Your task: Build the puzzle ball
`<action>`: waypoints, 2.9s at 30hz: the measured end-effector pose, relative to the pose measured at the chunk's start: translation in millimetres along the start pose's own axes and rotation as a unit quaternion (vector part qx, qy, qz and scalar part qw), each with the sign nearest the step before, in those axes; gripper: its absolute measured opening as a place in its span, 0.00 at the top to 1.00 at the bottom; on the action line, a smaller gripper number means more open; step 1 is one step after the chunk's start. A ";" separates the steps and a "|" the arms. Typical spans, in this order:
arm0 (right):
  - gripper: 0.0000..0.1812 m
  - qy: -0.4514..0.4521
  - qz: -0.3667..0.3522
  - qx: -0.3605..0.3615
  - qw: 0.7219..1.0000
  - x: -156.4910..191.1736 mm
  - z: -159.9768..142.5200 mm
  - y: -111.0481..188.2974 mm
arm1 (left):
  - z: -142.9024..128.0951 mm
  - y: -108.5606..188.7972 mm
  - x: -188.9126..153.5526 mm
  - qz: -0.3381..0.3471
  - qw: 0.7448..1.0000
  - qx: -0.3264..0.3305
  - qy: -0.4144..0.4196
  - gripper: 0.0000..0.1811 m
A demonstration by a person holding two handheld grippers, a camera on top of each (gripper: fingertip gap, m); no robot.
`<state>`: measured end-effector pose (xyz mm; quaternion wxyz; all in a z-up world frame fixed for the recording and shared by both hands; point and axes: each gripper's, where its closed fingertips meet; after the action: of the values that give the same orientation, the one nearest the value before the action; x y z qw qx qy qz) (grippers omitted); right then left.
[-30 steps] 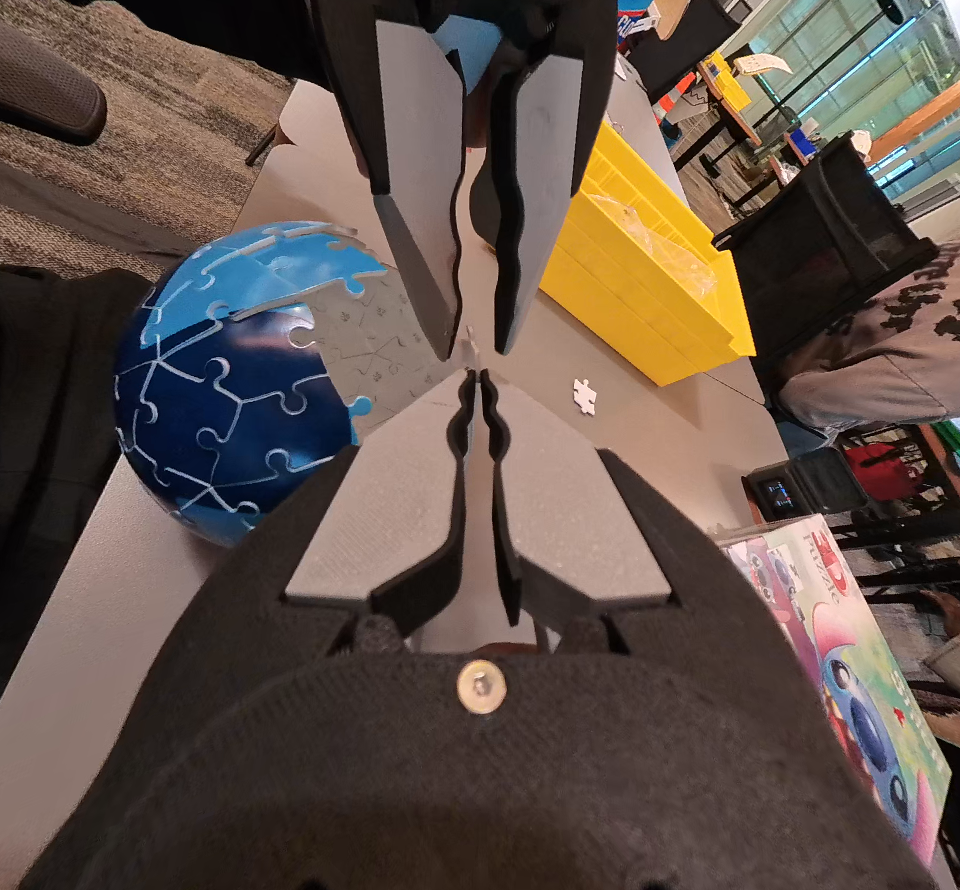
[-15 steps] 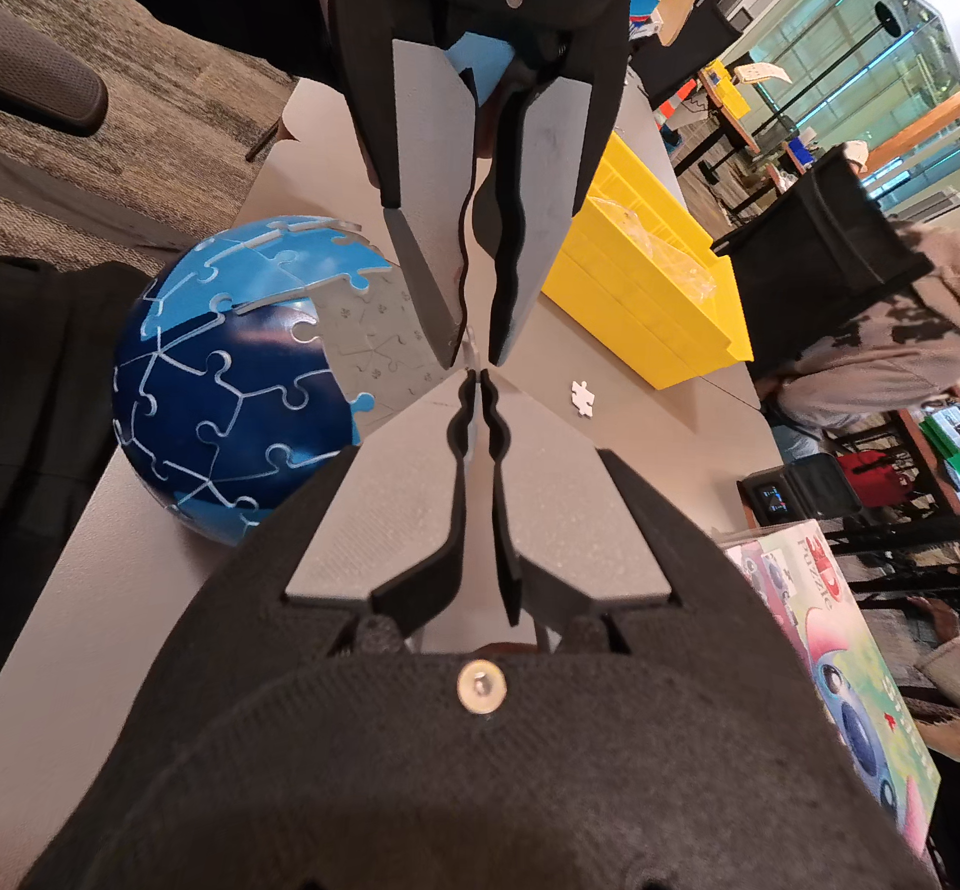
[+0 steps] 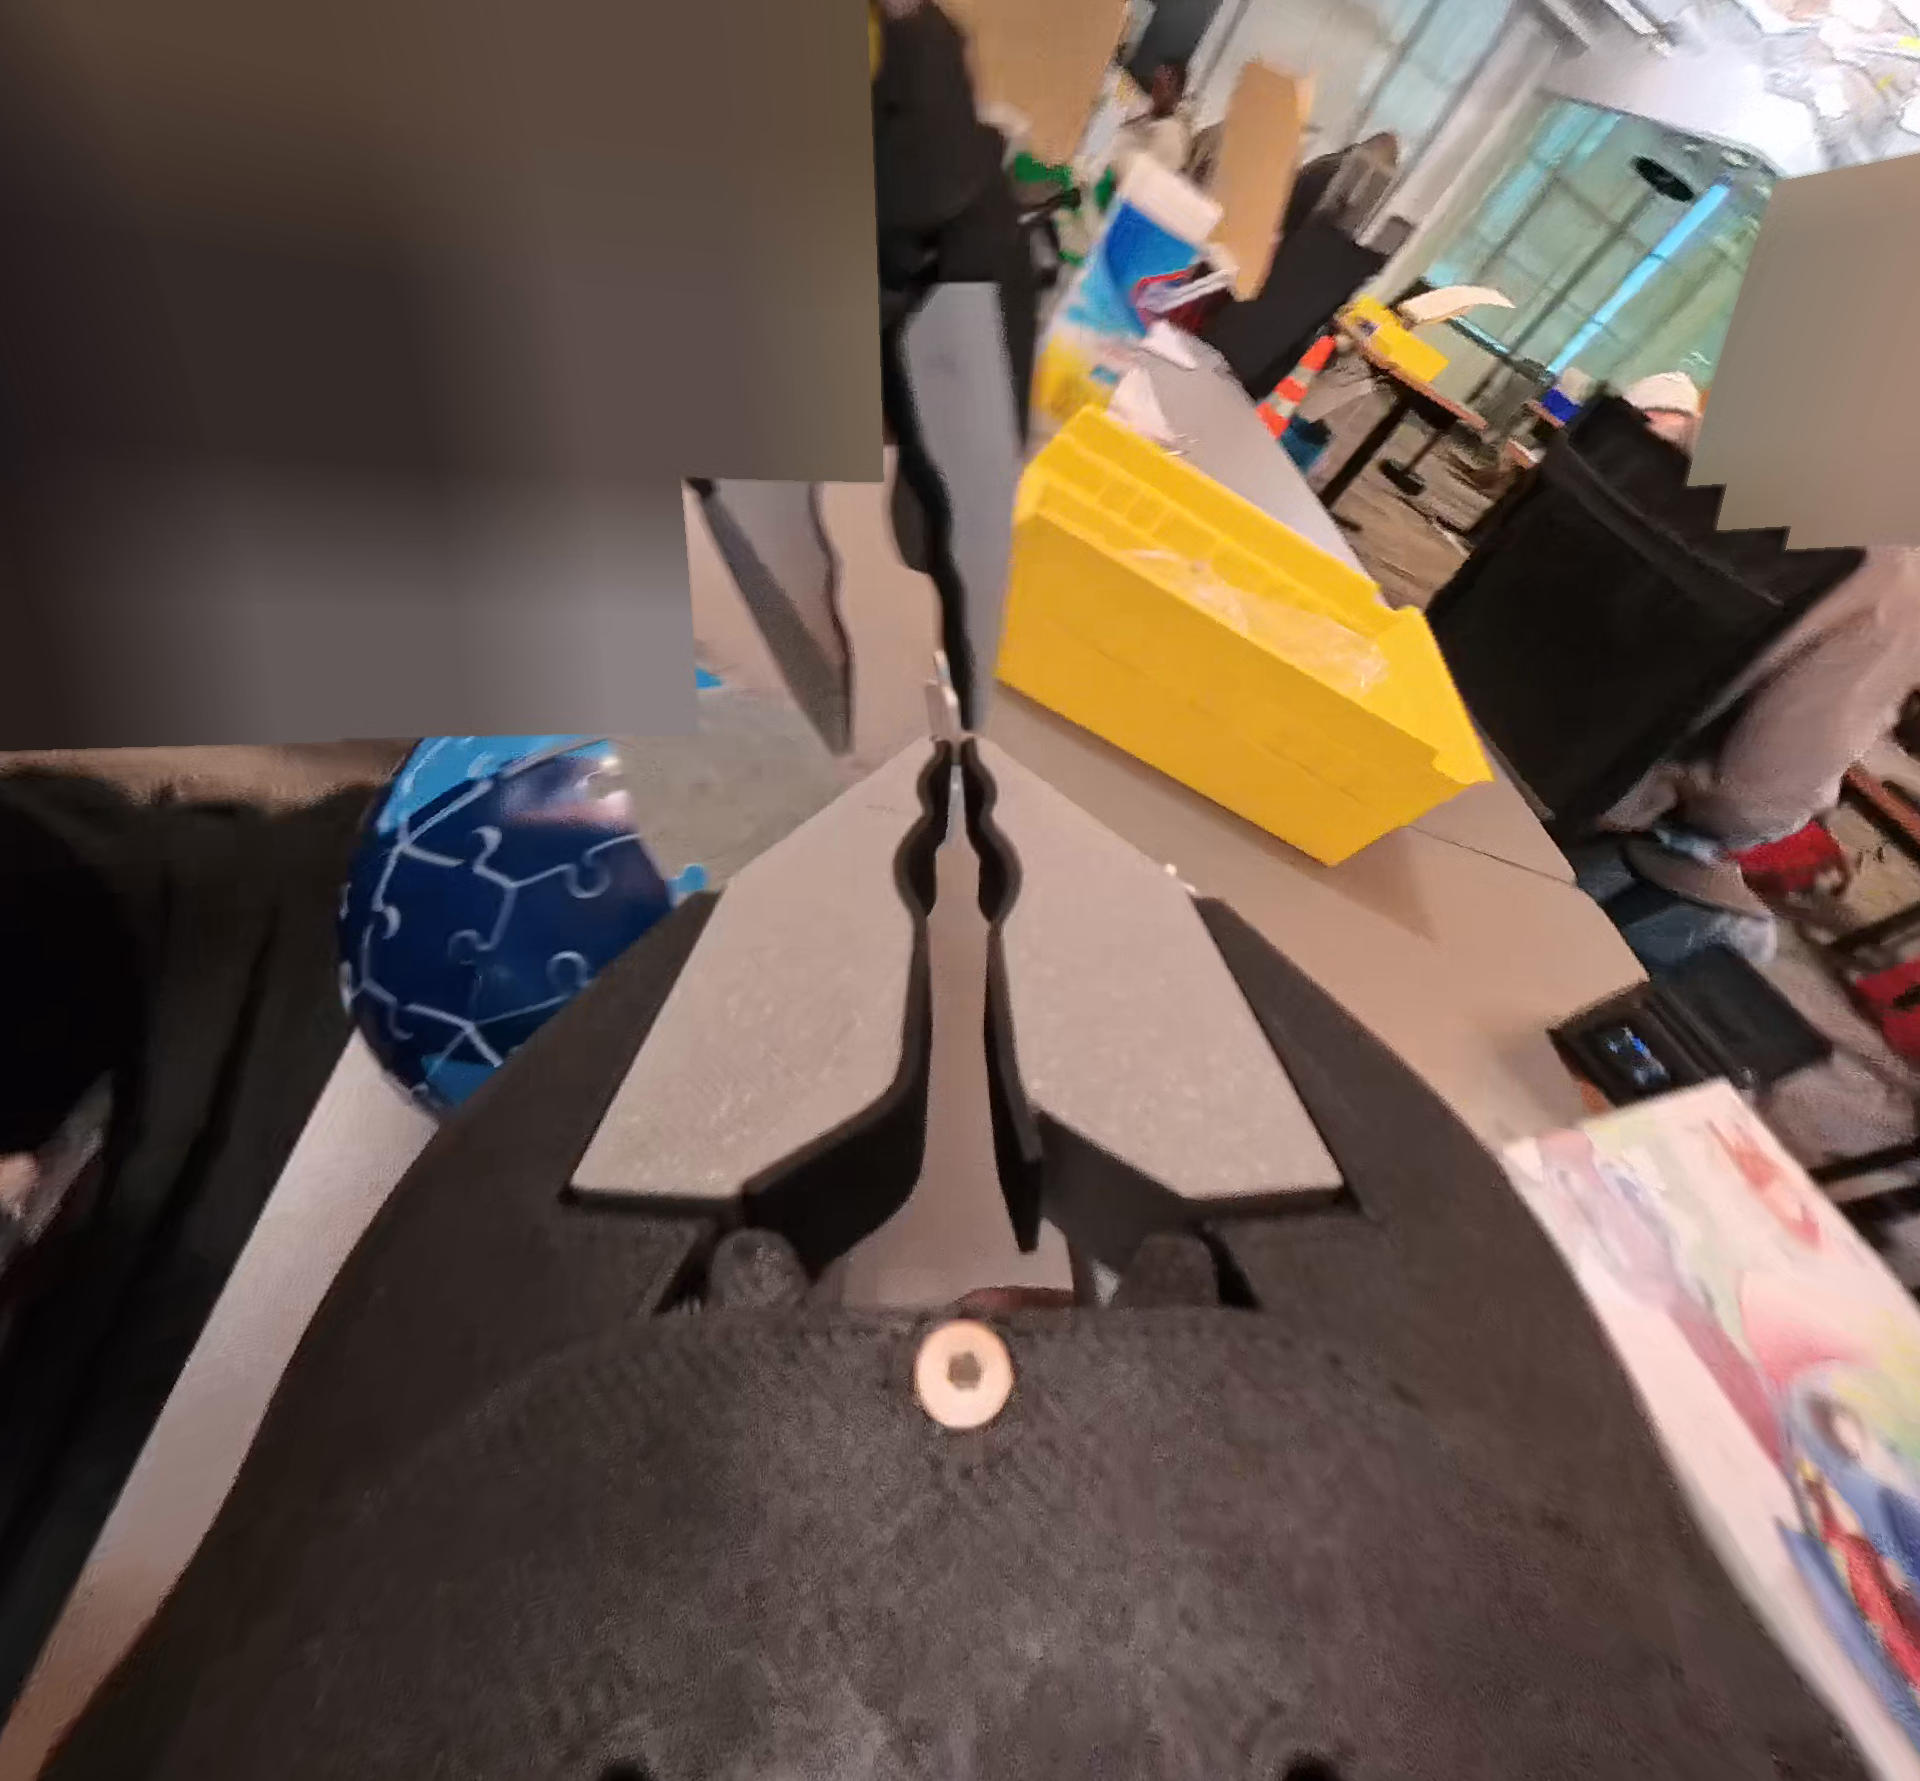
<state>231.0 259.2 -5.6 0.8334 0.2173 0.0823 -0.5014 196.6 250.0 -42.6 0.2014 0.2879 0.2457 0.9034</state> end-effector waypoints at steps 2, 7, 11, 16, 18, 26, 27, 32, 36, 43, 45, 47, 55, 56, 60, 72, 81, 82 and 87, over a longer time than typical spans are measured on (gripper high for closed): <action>1.00 -0.072 -0.021 -0.015 0.997 -22.3 -8.8 18.3 | -5.2 9.9 10.5 0.007 1.000 -0.010 0.024 0.81; 1.00 -0.210 -0.052 0.111 0.970 -48.1 -92.6 38.5 | -21.9 38.5 6.5 -0.042 0.993 -0.063 0.091 0.64; 1.00 -0.301 -0.013 0.197 0.933 -30.2 -147.3 36.6 | -40.9 36.4 -19.4 -0.075 0.989 -0.077 0.097 0.51; 0.93 -0.360 0.036 0.244 0.900 -11.4 -177.0 33.7 | -57.9 12.6 -43.6 -0.080 0.990 -0.080 0.083 0.44; 0.92 -0.362 0.052 0.247 0.897 -8.9 -166.0 34.2 | -61.3 5.8 -49.4 -0.088 0.989 -0.080 0.089 0.41; 0.90 -0.331 0.134 0.240 0.903 -13.6 -75.3 20.4 | -64.8 7.2 -54.9 -0.110 0.984 -0.094 0.104 0.39; 0.90 -0.335 0.147 0.235 0.900 -13.6 -66.7 14.9 | -63.2 8.3 -57.9 -0.116 0.982 -0.100 0.109 0.39; 0.90 -0.342 0.208 0.279 0.873 4.1 -46.9 -13.1 | -62.7 3.2 -62.5 -0.092 0.985 -0.101 0.109 0.39; 0.91 -0.328 0.209 0.361 0.848 10.0 -50.0 -19.8 | -64.0 -3.1 -67.6 -0.083 0.987 -0.086 0.110 0.40; 0.93 -0.297 0.203 0.492 0.793 21.0 -66.6 -21.8 | -60.2 1.0 -74.1 -0.080 0.985 -0.095 0.119 0.44; 0.93 -0.291 0.199 0.513 0.783 21.1 -67.5 -22.5 | -59.7 1.9 -76.7 -0.083 0.985 -0.095 0.119 0.44; 0.93 -0.286 0.194 0.530 0.774 21.0 -68.0 -22.0 | -60.0 2.5 -78.9 -0.084 0.985 -0.095 0.117 0.45; 0.93 -0.277 0.186 0.576 0.746 23.1 -73.7 -16.3 | -61.8 3.4 -78.2 -0.086 0.984 -0.096 0.123 0.46; 0.93 -0.277 0.187 0.579 0.743 23.1 -73.7 -16.0 | -61.8 2.9 -78.9 -0.087 0.984 -0.096 0.125 0.47; 0.93 -0.281 0.195 0.592 0.730 24.0 -74.3 -12.7 | -60.8 1.2 -82.4 -0.083 0.984 -0.096 0.121 0.47; 0.93 -0.285 0.198 0.616 0.707 26.3 -82.1 -10.1 | -60.9 -3.4 -81.8 -0.030 0.990 -0.084 0.106 0.48; 0.97 -0.254 0.182 0.634 0.707 22.8 -86.4 -7.7 | -58.5 -5.7 -84.7 -0.012 0.991 -0.085 0.106 0.48; 0.97 -0.252 0.181 0.635 0.708 23.2 -86.6 -7.7 | -58.3 -5.6 -84.9 -0.012 0.990 -0.085 0.108 0.48; 0.97 -0.239 0.174 0.637 0.713 23.6 -87.5 -8.6 | -57.3 -5.7 -85.2 -0.009 0.990 -0.089 0.112 0.48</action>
<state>242.0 275.8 -94.4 0.5623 0.5800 -0.4971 -0.3168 226.6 192.6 -122.5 0.2060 0.1637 0.1881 0.9463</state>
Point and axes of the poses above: each gripper's, where its closed fingertips meet, y back along the fingers, z out of its top, x = y × z across the jaws, and after that the axes turned 12 degrees about z, right-handed
